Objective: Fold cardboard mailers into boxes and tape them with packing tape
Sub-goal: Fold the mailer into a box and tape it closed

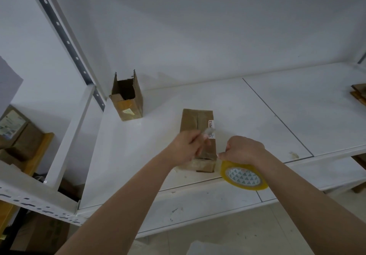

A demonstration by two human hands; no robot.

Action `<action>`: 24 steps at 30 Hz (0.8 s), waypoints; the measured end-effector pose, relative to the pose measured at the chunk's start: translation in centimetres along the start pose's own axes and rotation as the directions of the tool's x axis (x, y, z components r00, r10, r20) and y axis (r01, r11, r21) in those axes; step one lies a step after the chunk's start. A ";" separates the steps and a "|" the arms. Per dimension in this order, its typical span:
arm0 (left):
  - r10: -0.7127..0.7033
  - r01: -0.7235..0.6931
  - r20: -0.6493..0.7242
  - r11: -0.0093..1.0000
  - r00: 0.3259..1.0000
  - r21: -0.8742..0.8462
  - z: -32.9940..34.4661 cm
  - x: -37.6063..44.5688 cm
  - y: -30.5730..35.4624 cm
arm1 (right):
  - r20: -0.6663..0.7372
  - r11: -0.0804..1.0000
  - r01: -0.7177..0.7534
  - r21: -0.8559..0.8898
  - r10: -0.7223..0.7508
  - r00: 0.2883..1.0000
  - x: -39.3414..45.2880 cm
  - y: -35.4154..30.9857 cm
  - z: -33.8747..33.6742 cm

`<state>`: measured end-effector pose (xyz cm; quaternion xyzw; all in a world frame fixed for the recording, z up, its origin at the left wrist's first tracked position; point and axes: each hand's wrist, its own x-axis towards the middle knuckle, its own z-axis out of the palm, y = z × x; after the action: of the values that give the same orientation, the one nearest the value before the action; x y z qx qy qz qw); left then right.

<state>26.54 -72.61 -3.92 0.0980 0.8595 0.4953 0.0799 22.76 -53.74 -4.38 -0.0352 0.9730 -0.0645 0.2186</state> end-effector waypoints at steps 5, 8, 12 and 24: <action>-0.147 0.149 0.084 0.989 0.986 -0.023 1.9 1.7 -1.6 | 0.058 0.992 0.064 0.111 -0.071 0.996 -0.5 0.3 -0.2; -0.138 0.138 0.042 0.990 0.990 -0.002 2.3 2.0 -2.2 | 0.173 0.954 0.085 0.287 -0.139 0.975 -1.1 0.9 -1.3; -0.103 0.102 0.033 0.994 0.994 0.025 2.4 1.9 -2.7 | 0.179 0.965 0.074 0.250 -0.122 0.976 -1.6 2.7 -2.2; -0.147 -0.023 0.318 0.879 0.937 0.476 1.9 1.8 0.4 | 0.191 0.963 0.156 0.218 -0.199 0.961 -2.1 4.4 -2.4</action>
<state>25.27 -70.40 -4.56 0.1717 0.9292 0.2431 0.2189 23.45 -48.92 -1.96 -0.1072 0.9257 -0.1779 0.3162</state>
